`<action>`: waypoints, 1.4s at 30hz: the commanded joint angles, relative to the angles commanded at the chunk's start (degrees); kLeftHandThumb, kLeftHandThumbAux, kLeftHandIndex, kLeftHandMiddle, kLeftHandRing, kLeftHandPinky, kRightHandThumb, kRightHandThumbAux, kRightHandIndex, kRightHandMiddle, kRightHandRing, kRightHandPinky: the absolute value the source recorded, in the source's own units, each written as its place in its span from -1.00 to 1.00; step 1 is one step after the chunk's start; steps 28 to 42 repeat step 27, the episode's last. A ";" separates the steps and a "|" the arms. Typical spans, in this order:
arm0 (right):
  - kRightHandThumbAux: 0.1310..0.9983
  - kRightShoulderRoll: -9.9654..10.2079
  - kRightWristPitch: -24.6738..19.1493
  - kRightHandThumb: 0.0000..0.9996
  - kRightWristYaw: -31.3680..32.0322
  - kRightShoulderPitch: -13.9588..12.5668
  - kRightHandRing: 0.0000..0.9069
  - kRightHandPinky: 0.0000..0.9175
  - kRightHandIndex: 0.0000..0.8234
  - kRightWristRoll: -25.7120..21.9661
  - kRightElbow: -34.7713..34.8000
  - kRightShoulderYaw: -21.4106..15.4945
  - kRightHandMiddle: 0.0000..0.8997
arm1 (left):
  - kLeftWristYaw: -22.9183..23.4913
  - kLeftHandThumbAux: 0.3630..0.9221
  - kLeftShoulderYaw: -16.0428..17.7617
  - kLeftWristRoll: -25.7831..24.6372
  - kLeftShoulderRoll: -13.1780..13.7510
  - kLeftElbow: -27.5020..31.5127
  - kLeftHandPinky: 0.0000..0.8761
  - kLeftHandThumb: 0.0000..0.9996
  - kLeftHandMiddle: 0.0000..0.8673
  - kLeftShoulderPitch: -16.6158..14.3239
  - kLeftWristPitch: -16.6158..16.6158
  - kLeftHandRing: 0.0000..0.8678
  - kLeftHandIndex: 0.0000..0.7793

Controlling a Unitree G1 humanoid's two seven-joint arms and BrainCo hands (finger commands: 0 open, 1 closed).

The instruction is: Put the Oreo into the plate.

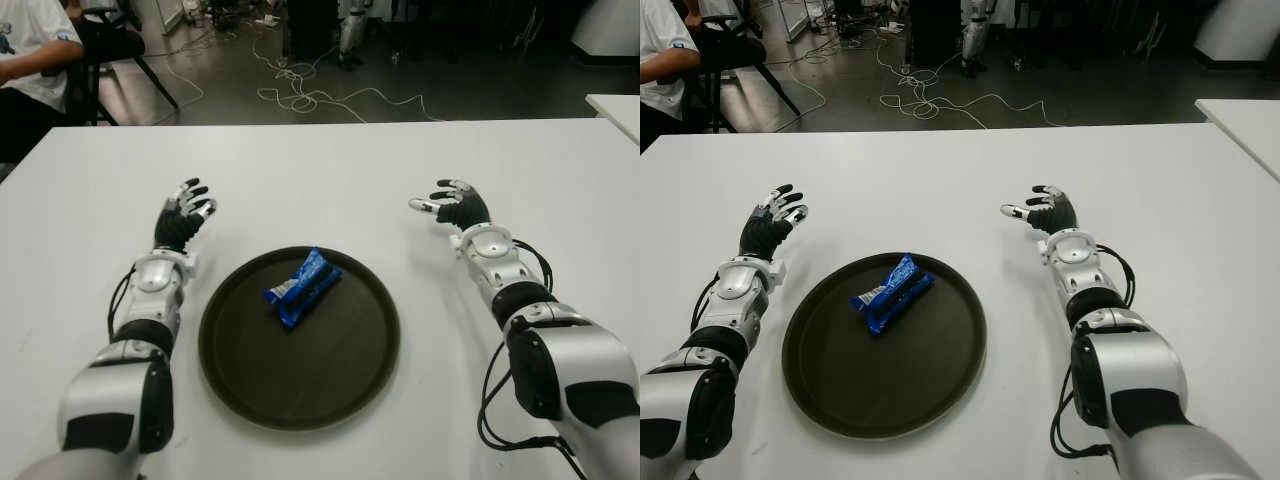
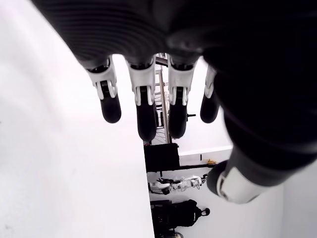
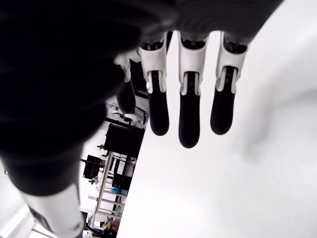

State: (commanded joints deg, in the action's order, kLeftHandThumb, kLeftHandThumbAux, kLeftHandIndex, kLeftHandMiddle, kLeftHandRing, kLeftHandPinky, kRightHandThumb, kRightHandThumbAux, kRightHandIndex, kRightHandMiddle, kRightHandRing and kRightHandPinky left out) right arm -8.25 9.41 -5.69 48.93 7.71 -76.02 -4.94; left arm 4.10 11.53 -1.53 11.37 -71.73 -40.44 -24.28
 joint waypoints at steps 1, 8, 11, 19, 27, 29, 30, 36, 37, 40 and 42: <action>0.53 0.00 0.05 -1.00 0.00 -0.04 -0.24 -0.19 -0.44 0.00 0.00 0.01 -0.31 | -0.03 0.17 -0.01 0.01 -0.04 0.01 -0.73 -1.00 -0.59 0.04 -0.02 -0.65 -0.64; 0.51 0.12 -0.10 -1.00 -0.39 -0.05 -0.22 -0.18 -0.43 -0.03 -0.08 0.01 -0.29 | -0.25 0.22 0.19 -0.16 -0.25 -0.05 -0.73 -1.00 -0.57 0.13 -0.13 -0.65 -0.62; 0.49 0.12 -0.20 -1.00 -0.45 -0.01 -0.20 -0.16 -0.42 -0.04 -0.12 -0.01 -0.28 | -0.31 0.24 0.22 -0.17 -0.27 -0.13 -0.73 -1.00 -0.57 0.08 -0.12 -0.64 -0.61; 0.55 -0.04 -0.02 -1.00 -0.71 -0.07 -0.19 -0.15 -0.37 0.43 -0.17 0.31 -0.26 | -0.71 0.22 -0.01 0.12 -0.38 -0.10 -0.70 -1.00 -0.56 0.04 -0.49 -0.63 -0.61; 0.55 0.00 0.23 -1.00 -1.14 0.00 -0.20 -0.16 -0.38 0.46 -0.19 0.00 -0.28 | -1.40 0.24 -0.11 0.28 -0.50 -0.27 -0.74 -1.00 -0.59 -0.10 -0.27 -0.65 -0.65; 0.55 0.00 0.23 -1.00 -1.14 0.00 -0.20 -0.16 -0.38 0.46 -0.19 0.00 -0.28 | -1.40 0.24 -0.11 0.28 -0.50 -0.27 -0.74 -1.00 -0.59 -0.10 -0.27 -0.65 -0.65; 0.55 0.00 0.23 -1.00 -1.14 0.00 -0.20 -0.16 -0.38 0.46 -0.19 0.00 -0.28 | -1.40 0.24 -0.11 0.28 -0.50 -0.27 -0.74 -1.00 -0.59 -0.10 -0.27 -0.65 -0.65; 0.55 0.00 0.23 -1.00 -1.14 0.00 -0.20 -0.16 -0.38 0.46 -0.19 0.00 -0.28 | -1.40 0.24 -0.11 0.28 -0.50 -0.27 -0.74 -1.00 -0.59 -0.10 -0.27 -0.65 -0.65; 0.55 0.00 0.23 -1.00 -1.14 0.00 -0.20 -0.16 -0.38 0.46 -0.19 0.00 -0.28 | -1.40 0.24 -0.11 0.28 -0.50 -0.27 -0.74 -1.00 -0.59 -0.10 -0.27 -0.65 -0.65; 0.55 0.00 0.23 -1.00 -1.14 0.00 -0.20 -0.16 -0.38 0.46 -0.19 0.00 -0.28 | -1.40 0.24 -0.11 0.28 -0.50 -0.27 -0.74 -1.00 -0.59 -0.10 -0.27 -0.65 -0.65; 0.55 0.00 0.23 -1.00 -1.14 0.00 -0.20 -0.16 -0.38 0.46 -0.19 0.00 -0.28 | -1.40 0.24 -0.11 0.28 -0.50 -0.27 -0.74 -1.00 -0.59 -0.10 -0.27 -0.65 -0.65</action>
